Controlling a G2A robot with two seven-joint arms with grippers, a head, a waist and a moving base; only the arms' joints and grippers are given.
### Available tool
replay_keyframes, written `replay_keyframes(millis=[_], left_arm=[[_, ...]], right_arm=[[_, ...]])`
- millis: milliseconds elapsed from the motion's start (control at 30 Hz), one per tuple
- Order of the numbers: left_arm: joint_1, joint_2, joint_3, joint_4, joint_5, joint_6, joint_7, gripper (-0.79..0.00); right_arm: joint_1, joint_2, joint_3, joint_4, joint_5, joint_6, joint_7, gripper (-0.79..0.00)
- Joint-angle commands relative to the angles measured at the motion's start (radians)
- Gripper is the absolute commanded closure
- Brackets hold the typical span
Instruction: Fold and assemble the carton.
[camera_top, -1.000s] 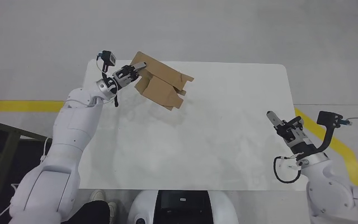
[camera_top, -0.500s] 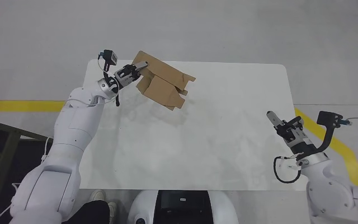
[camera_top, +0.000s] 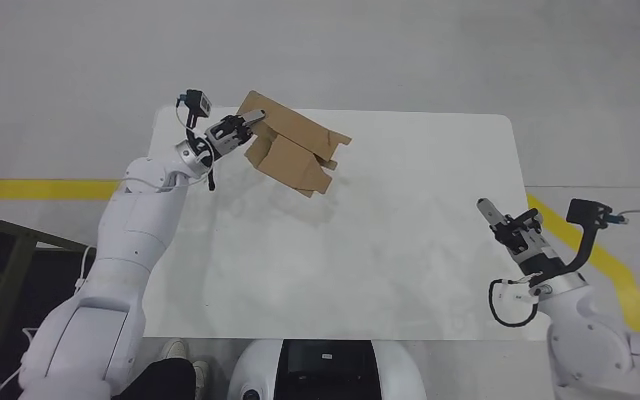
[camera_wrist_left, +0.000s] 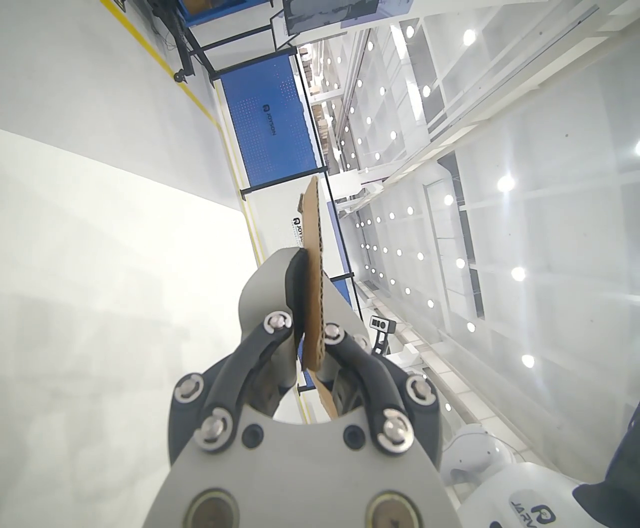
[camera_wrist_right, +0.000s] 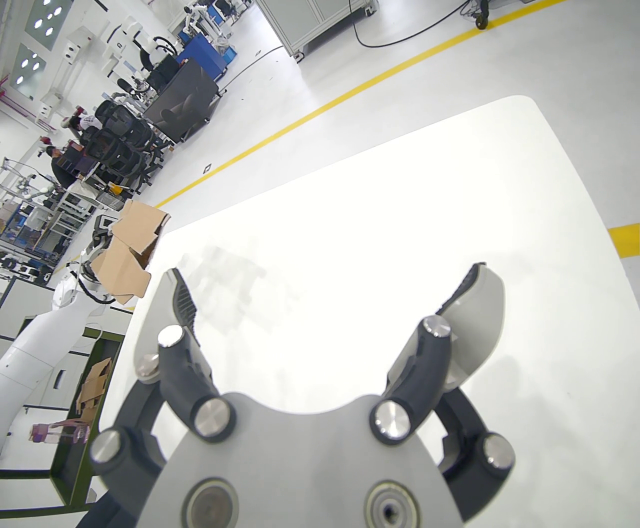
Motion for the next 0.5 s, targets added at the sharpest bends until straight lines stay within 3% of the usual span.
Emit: replay_keyframes(millis=[0, 233, 467], left_arm=[[0.018, 0.002, 0.000, -0.041, 0.002, 0.022, -0.010, 0.000], [0.051, -0.006, 0.022, -0.125, -0.016, 0.049, -0.039, 0.000], [0.048, -0.030, 0.076, -0.141, -0.040, 0.053, -0.069, 0.000]], right_arm=[[-0.005, -0.001, 0.006, -0.008, 0.046, 0.016, 0.014, -0.785], [-0.051, -0.004, 0.025, -0.056, 0.223, 0.033, 0.077, -0.785], [-0.092, -0.007, 0.000, -0.101, 0.333, 0.012, 0.097, -0.785]])
